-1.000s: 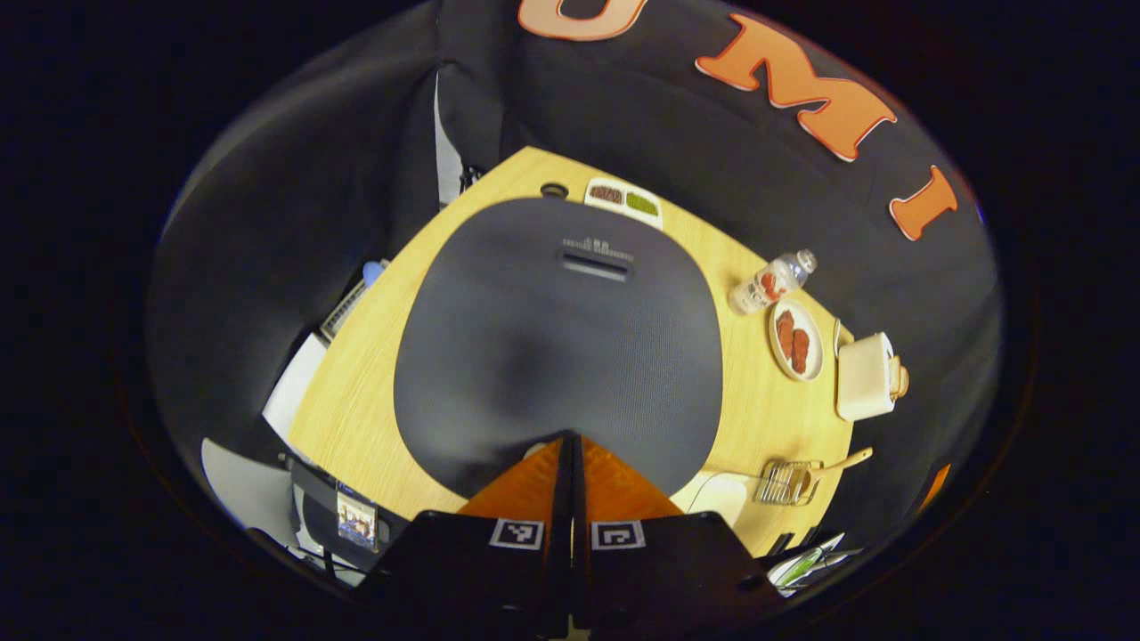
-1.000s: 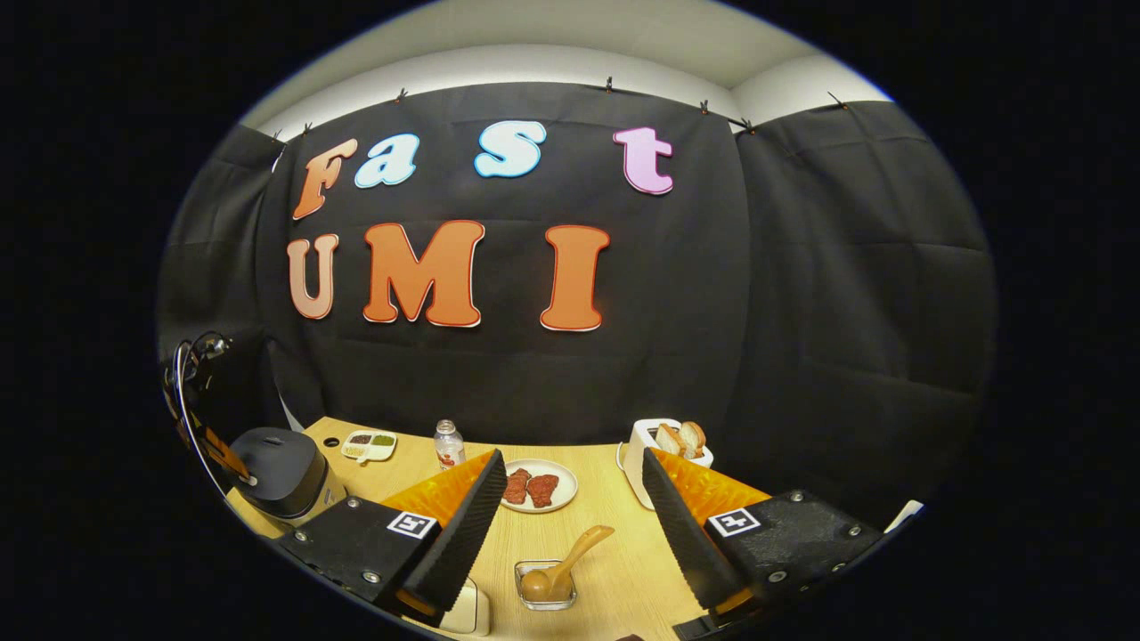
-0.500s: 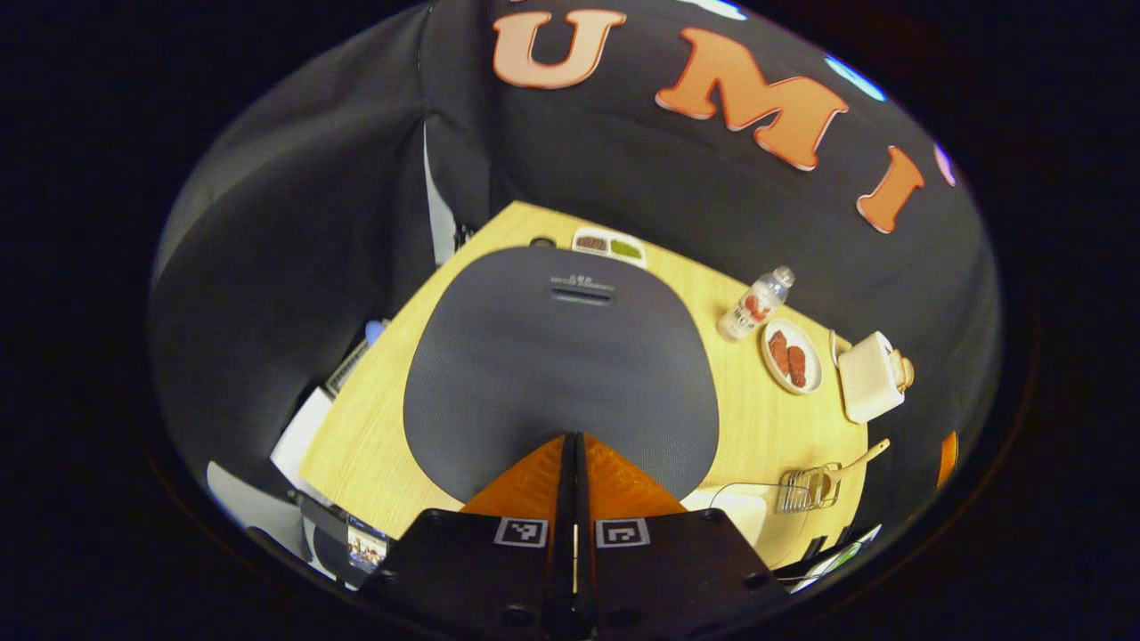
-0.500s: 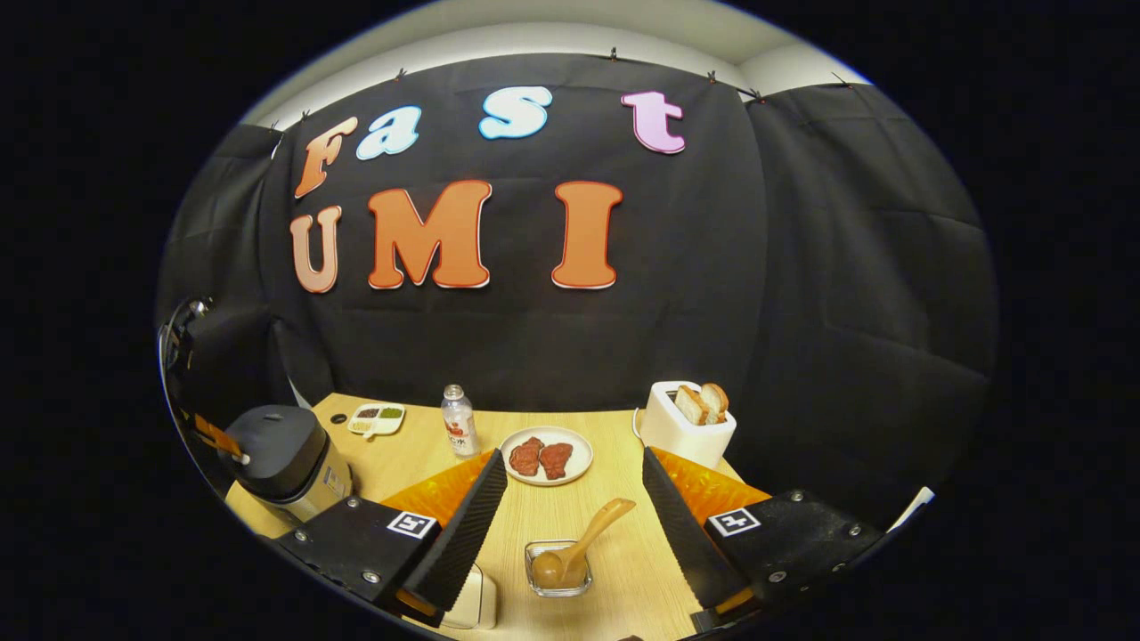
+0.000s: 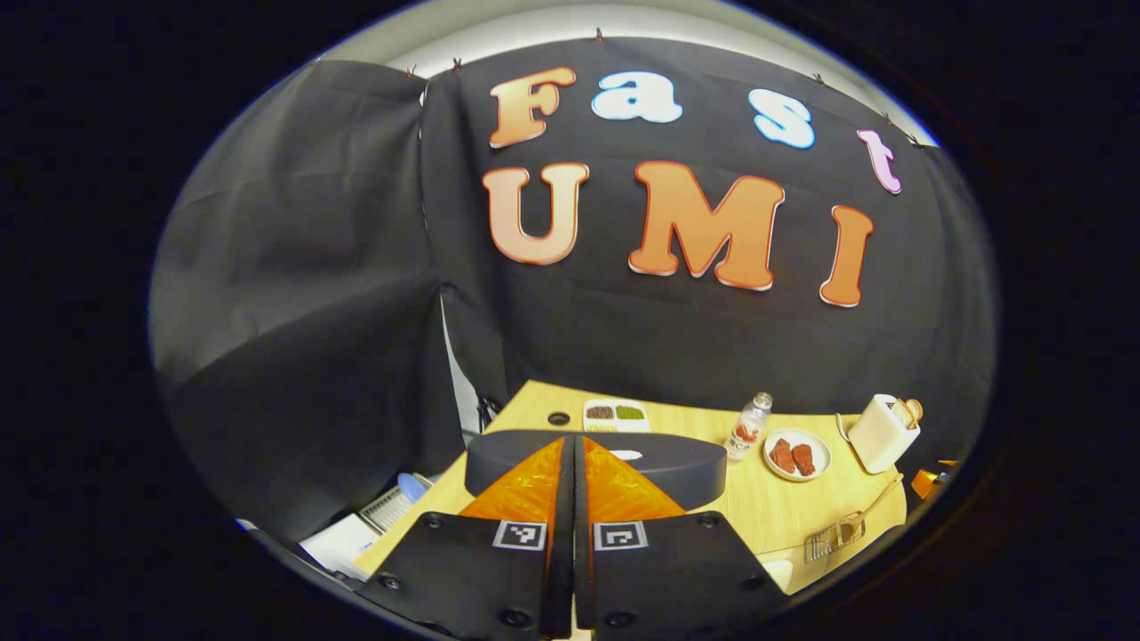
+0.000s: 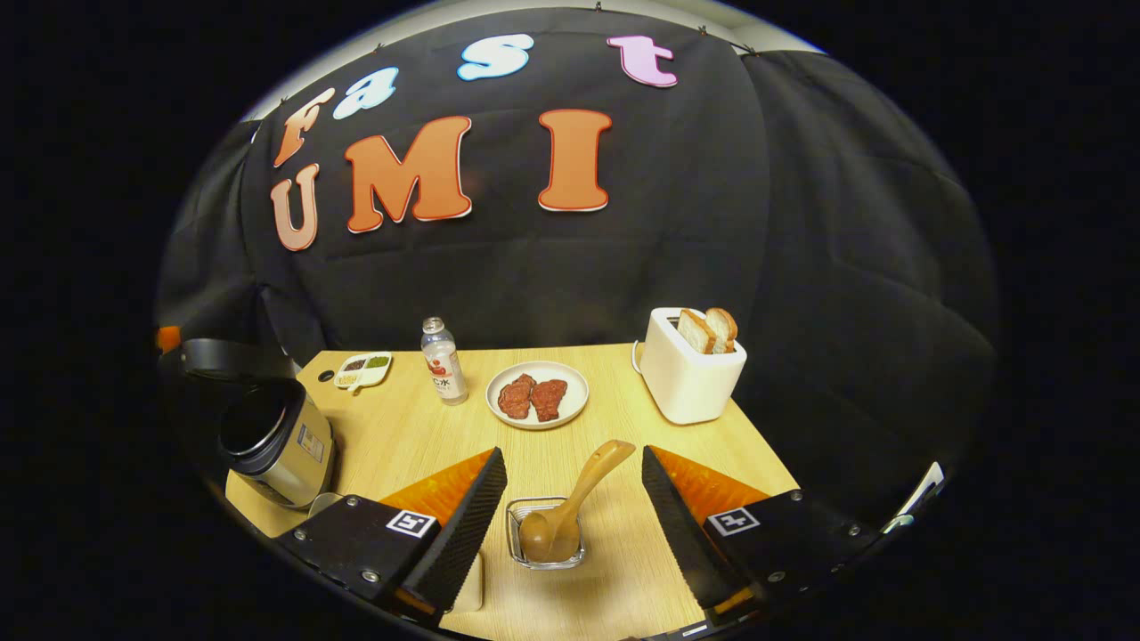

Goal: Close the left gripper, press the button to open the rice cooker; take a wooden spoon from the chopstick holder with the right hand, scoop a spoonful of rice and pour it into the rice cooker, then put the wooden spoon back into the chopstick holder.

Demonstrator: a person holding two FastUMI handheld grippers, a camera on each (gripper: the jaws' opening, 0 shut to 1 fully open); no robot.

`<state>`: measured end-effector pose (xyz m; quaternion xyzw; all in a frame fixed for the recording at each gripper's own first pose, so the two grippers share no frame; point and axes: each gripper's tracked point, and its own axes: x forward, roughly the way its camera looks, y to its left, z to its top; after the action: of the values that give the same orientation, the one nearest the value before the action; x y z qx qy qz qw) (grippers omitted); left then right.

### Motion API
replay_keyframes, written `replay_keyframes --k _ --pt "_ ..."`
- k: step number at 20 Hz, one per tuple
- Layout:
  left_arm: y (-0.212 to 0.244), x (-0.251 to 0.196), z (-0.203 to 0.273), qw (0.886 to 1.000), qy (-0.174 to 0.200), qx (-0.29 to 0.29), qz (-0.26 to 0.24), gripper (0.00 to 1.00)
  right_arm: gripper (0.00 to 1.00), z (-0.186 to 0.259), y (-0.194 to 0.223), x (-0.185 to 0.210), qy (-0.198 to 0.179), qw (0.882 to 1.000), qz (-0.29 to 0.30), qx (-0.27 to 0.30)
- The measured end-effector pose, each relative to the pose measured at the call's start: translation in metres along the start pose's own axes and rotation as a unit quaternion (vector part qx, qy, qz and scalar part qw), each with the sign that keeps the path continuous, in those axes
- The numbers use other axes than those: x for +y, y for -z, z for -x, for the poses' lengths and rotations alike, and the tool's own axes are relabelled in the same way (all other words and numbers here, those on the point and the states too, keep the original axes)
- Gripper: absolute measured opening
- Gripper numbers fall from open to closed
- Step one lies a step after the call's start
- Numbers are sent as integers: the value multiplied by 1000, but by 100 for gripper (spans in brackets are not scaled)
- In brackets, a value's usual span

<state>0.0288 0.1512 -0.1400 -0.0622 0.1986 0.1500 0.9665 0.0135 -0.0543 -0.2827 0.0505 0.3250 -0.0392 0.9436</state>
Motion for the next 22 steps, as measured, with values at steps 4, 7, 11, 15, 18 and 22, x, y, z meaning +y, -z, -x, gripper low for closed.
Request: replay_keyframes --k 4,7,11,15,18,22 --pt "-8 -5 29 999 0 -34 -17 9 93 -24 19 -9 -7 999 -21 40" --pt "0 -12 44 998 -10 -46 -37 24 93 -46 39 -14 -12 996 -37 75" --pt "19 -19 56 999 -22 -28 -35 30 93 -76 58 -10 -34 990 -75 114" --pt "26 -19 68 998 -41 -25 -39 58 78 -105 71 -7 -54 981 -121 139" --pt "31 -21 75 997 -53 -19 -44 63 60 -118 80 -2 -63 975 -147 154" --pt "40 -24 75 997 -56 -12 -50 67 24 -113 82 5 -78 969 -179 153"
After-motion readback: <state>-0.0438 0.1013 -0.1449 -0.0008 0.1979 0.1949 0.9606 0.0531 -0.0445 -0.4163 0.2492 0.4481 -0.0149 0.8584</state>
